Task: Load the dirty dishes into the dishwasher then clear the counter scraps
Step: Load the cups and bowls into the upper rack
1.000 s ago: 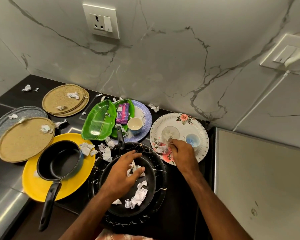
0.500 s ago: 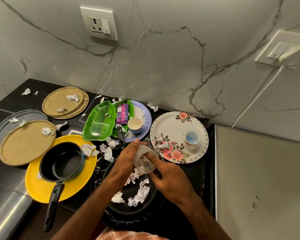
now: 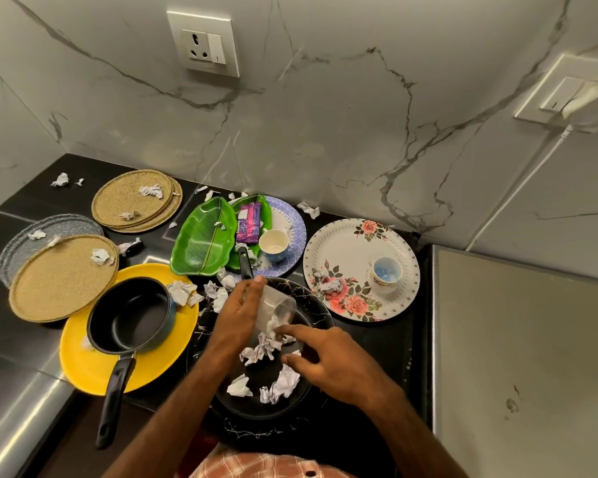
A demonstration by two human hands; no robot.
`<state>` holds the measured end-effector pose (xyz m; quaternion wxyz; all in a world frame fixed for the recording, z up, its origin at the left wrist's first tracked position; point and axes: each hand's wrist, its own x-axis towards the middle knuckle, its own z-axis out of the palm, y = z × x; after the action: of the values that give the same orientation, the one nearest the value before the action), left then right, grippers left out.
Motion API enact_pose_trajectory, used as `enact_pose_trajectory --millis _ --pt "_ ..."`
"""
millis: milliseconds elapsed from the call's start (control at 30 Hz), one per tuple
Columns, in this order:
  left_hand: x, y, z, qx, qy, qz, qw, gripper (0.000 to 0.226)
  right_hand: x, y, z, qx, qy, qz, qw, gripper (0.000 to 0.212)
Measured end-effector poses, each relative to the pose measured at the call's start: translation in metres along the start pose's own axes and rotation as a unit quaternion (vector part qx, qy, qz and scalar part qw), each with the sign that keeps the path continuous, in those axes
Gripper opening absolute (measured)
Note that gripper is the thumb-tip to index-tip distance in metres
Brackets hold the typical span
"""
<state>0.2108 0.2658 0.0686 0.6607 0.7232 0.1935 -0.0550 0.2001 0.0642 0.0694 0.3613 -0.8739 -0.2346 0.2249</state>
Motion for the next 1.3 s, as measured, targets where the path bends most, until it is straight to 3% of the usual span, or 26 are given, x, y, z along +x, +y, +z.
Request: enact_pose_trajectory --millis 100,233,300,367,467,600,733,800,867,967,1033,1167,1300 --pt "0.006 0.001 -0.013 -0.036 0.054 0.004 0.998 0.048 -0.007 0.007 -0.002 0.105 0.002 -0.012 0.994 0.044" --pt "0.005 0.005 -0.024 -0.090 0.076 0.002 0.993 0.040 0.002 0.028 -0.024 0.129 0.204 0.043 0.969 0.037" --pt "-0.001 0.006 -0.024 -0.122 0.057 -0.008 0.991 0.042 0.009 0.038 -0.040 0.134 0.250 0.078 0.956 0.035" --pt "-0.008 0.005 -0.021 -0.136 0.030 -0.022 0.990 0.044 0.012 0.041 -0.049 0.175 0.247 0.077 0.950 0.029" --pt "-0.016 0.001 -0.014 -0.097 0.003 -0.017 0.995 0.057 0.009 0.024 -0.044 0.261 0.178 0.055 0.947 0.030" --pt "-0.032 0.005 -0.003 0.027 -0.031 0.114 0.993 0.068 -0.007 -0.006 -0.018 0.326 0.057 0.045 0.942 0.047" --pt "-0.044 0.017 -0.004 0.052 -0.085 0.192 0.976 0.072 -0.028 -0.027 -0.002 0.454 0.095 0.003 0.886 0.053" --pt "-0.048 0.023 -0.007 0.008 -0.140 0.175 0.975 0.070 -0.038 -0.034 0.002 0.482 0.116 -0.015 0.868 0.058" --pt "-0.054 0.030 -0.009 -0.034 -0.180 0.148 0.972 0.063 -0.045 -0.039 0.010 0.465 0.143 -0.013 0.873 0.066" --pt "-0.062 0.035 -0.010 -0.057 -0.219 0.123 0.966 0.052 -0.056 -0.052 0.025 0.382 0.240 0.023 0.892 0.072" --pt "-0.067 0.035 -0.011 -0.065 -0.236 0.098 0.965 0.049 -0.064 -0.059 0.036 0.353 0.303 0.028 0.885 0.071" --pt "-0.077 0.025 -0.017 -0.076 -0.295 0.039 0.952 0.050 -0.089 -0.075 0.060 0.427 0.355 0.032 0.831 0.058" --pt "-0.088 0.004 -0.018 -0.033 -0.408 0.008 0.912 0.058 -0.123 -0.077 0.086 0.448 0.430 0.122 0.774 0.036"
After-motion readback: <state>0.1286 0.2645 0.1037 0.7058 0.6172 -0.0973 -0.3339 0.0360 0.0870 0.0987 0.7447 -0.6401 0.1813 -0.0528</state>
